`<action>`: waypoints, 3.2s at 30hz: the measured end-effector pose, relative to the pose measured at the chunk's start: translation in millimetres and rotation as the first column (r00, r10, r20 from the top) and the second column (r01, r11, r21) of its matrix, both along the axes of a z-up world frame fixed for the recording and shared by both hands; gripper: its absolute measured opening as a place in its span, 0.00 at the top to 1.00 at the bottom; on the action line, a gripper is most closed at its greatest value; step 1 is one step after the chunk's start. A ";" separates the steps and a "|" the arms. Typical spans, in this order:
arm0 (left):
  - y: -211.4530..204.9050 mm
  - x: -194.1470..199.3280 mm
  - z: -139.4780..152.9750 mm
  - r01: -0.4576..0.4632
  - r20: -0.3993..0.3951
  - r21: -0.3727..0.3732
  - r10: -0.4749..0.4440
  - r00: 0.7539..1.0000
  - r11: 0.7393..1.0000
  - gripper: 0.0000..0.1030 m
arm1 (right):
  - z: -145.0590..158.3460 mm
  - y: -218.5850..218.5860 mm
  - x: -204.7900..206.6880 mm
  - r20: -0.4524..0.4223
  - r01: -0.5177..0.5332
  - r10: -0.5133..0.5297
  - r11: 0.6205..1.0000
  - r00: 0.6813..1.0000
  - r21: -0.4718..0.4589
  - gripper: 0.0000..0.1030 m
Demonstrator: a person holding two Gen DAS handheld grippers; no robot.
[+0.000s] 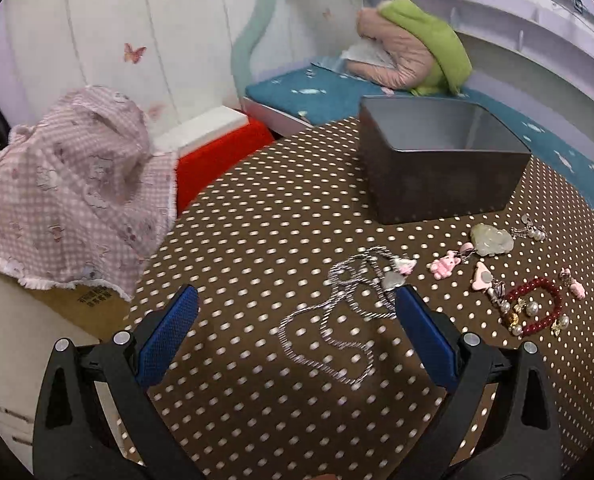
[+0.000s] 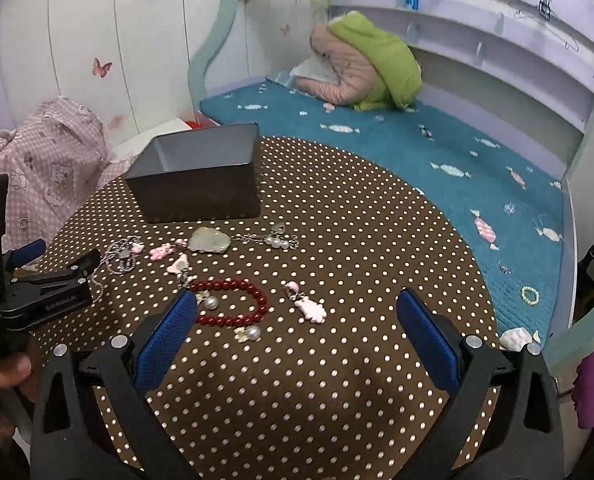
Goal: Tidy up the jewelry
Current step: 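Lower the left tool onto the silver chain necklace and close it, then carry the silver chain into the grey metal box and open the left tool, then withdraw the left tool from the box back toward the jewelry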
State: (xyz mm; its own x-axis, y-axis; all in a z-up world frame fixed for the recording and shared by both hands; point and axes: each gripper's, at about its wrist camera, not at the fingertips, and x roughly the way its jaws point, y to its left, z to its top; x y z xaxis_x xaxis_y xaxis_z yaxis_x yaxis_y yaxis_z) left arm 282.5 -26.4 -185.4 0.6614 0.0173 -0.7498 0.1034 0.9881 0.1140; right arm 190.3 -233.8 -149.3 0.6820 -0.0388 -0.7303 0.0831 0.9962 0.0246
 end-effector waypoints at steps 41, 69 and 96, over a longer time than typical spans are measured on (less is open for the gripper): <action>10.4 -1.5 6.9 0.137 -0.037 -0.231 -0.149 0.988 0.963 0.83 | -38.9 9.9 86.6 -0.152 -0.309 0.305 0.951 0.940 -0.003 0.91; -6.0 45.9 200.6 0.358 0.282 -0.311 -0.274 0.919 0.880 0.83 | 138.6 27.9 142.7 0.141 -0.460 0.445 0.881 0.884 0.108 0.91; -3.4 58.8 146.1 0.131 0.199 -0.227 -0.086 0.976 0.965 0.06 | 87.6 7.3 156.3 0.075 -0.262 0.253 0.952 0.965 0.156 0.08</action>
State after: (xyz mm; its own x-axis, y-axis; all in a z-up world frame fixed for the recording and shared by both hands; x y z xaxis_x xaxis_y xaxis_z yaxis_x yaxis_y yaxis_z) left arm 341.3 -29.8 -39.3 0.7774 -0.2260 -0.5870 0.2111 0.9728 -0.0950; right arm 346.6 -226.6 -61.7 0.6914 0.2595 -0.6743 -0.1817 0.9657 0.1854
